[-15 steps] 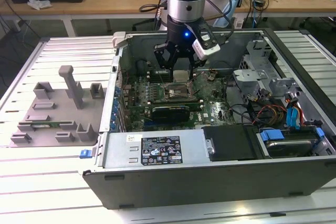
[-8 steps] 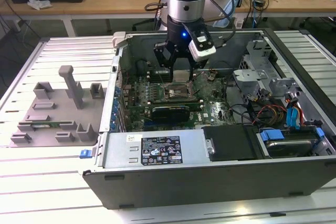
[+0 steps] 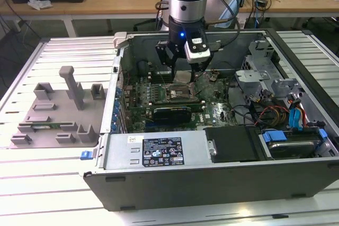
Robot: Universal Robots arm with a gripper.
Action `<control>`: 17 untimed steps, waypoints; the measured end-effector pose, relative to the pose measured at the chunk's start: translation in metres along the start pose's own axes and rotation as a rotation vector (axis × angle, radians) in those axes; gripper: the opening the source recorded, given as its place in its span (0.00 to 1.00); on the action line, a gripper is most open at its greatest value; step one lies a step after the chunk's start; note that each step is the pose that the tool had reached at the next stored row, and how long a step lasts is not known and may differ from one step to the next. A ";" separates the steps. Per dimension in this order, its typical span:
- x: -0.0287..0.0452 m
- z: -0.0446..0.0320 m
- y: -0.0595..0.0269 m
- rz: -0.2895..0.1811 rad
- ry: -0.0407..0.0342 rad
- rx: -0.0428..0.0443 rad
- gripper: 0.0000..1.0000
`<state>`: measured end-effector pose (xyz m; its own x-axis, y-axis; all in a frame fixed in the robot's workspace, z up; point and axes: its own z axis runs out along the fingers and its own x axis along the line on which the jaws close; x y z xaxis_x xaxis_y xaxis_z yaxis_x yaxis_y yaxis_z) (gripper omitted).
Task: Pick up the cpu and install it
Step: 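Place the cpu into insertion slot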
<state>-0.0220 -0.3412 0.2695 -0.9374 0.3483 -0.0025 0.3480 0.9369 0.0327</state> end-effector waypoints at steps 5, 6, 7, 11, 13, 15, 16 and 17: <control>0.0000 0.0001 0.0000 0.082 -0.0027 0.0002 0.55; 0.0000 0.0001 0.0000 0.093 -0.0031 0.0003 0.55; 0.0000 0.0001 0.0000 0.113 -0.0037 0.0003 0.55; 0.0000 0.0002 0.0000 0.169 -0.0055 0.0005 0.55; 0.0000 0.0004 0.0000 0.216 -0.0071 0.0007 0.55; 0.0000 0.0006 0.0000 0.271 -0.0089 0.0007 0.55; 0.0000 0.0008 0.0000 0.294 -0.0096 0.0008 0.55; 0.0000 0.0008 0.0000 0.311 -0.0102 0.0009 0.55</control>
<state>-0.0220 -0.3412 0.2687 -0.7860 0.6182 -0.0026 0.6178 0.7856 0.0326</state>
